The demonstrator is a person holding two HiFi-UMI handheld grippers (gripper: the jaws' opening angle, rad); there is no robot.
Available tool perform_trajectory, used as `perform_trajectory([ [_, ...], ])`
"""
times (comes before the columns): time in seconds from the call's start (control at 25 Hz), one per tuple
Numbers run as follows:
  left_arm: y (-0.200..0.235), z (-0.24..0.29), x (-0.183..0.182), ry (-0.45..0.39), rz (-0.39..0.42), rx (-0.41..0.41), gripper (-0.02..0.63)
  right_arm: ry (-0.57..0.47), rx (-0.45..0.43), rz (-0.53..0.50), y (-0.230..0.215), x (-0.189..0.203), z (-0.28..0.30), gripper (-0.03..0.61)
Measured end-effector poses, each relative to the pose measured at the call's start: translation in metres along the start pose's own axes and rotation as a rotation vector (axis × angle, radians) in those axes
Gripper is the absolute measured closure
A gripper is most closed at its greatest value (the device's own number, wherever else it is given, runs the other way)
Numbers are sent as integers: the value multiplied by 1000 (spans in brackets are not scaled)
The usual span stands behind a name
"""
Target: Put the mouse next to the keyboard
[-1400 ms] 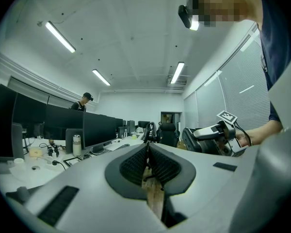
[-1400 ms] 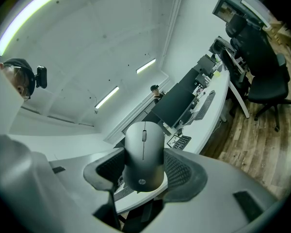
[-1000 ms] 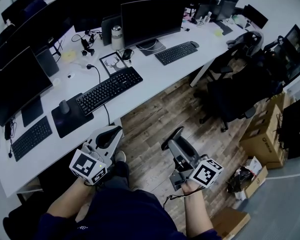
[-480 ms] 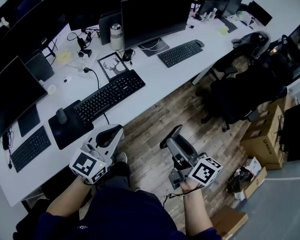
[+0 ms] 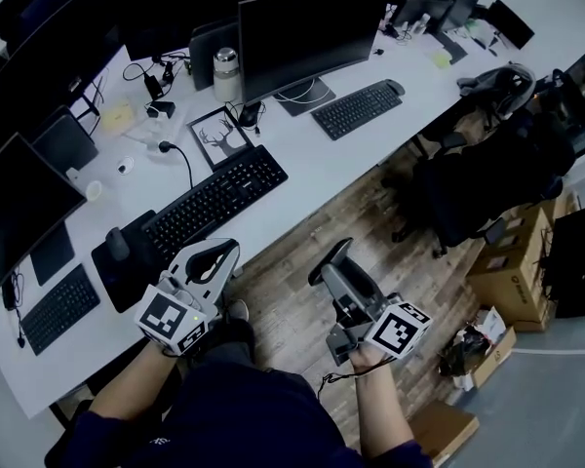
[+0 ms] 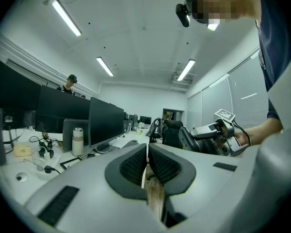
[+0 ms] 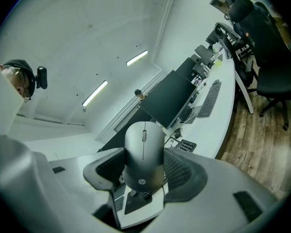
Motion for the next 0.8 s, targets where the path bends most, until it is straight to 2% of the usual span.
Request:
perform_trajectory([
  [0.8,84,23,-5,-20,-20,-10,575,59,7,-16,-1,-12,98,324],
])
Point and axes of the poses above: the fingertips, and each gripper's own axes: z forward along the fingers, y to its left, x out of its underside, the point moved 7 cm from there along -z, backward along the fingers, and after that the axes turned 7 degrees about -y, right-handed, at the moved point
